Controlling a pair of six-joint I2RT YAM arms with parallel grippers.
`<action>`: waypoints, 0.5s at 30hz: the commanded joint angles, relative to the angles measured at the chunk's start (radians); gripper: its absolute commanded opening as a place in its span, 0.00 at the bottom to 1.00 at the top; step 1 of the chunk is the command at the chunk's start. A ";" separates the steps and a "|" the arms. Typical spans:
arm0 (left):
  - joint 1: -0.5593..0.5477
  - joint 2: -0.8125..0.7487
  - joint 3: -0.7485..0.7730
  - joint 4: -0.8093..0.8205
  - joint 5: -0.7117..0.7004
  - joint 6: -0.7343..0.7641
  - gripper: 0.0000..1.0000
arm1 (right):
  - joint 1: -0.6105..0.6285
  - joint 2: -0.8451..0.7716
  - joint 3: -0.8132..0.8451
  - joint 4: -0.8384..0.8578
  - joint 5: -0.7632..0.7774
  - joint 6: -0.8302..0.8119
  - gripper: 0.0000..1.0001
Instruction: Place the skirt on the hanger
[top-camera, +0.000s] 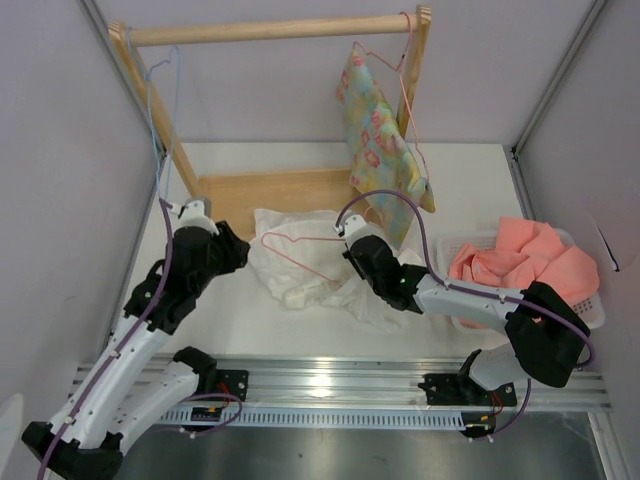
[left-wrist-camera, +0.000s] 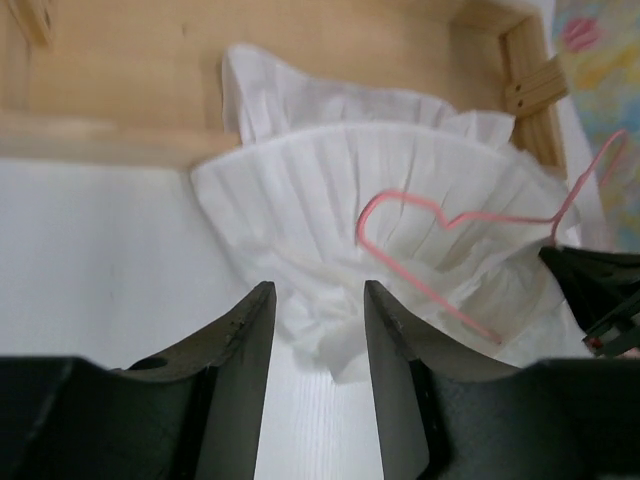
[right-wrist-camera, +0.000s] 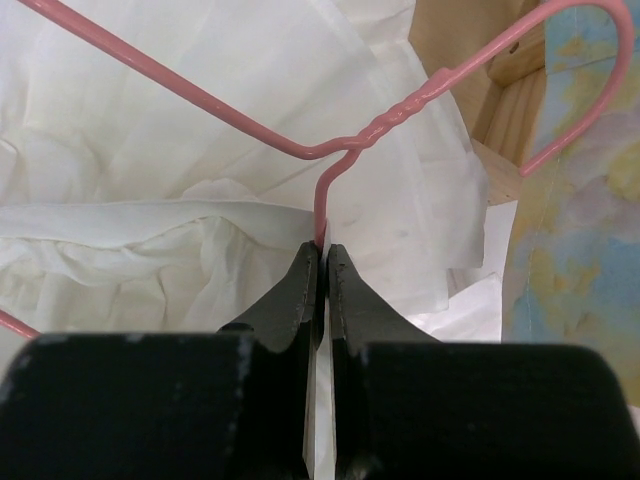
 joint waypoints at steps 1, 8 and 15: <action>0.006 -0.051 -0.162 -0.010 0.056 -0.178 0.47 | 0.003 0.002 0.052 -0.009 0.045 0.044 0.00; -0.090 -0.088 -0.361 0.154 0.167 -0.244 0.45 | 0.005 0.016 0.084 -0.032 0.056 0.051 0.00; -0.277 0.017 -0.391 0.259 0.021 -0.252 0.50 | 0.005 0.025 0.100 -0.041 0.054 0.056 0.00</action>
